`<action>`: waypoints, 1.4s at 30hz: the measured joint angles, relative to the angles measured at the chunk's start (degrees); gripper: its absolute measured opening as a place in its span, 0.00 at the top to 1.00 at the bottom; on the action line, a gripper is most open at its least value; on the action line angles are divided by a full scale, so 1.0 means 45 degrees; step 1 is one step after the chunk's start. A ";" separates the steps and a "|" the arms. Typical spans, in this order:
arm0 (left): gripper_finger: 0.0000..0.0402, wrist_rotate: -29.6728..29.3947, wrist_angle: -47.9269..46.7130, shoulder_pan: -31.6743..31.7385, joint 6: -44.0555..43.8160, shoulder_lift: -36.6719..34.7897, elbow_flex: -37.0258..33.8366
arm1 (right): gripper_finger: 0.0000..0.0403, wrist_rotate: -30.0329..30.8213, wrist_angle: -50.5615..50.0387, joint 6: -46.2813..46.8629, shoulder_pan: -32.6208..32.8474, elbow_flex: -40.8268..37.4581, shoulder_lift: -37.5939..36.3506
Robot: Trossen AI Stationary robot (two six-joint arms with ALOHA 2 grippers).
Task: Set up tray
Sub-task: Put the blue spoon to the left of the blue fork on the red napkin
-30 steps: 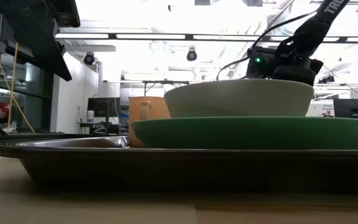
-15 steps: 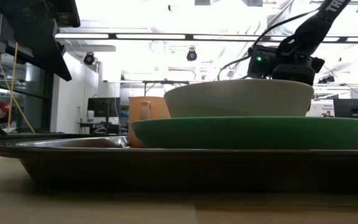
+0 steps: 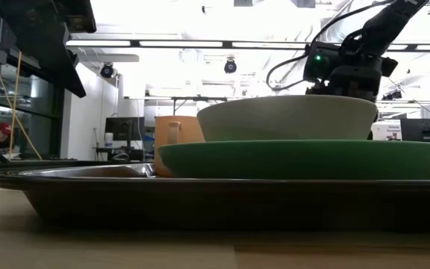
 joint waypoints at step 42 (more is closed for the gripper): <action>0.30 0.0077 0.0048 -0.0003 -0.0058 0.0001 0.0000 | 0.49 -0.0855 0.0884 -0.2785 -0.0350 0.0000 -0.0017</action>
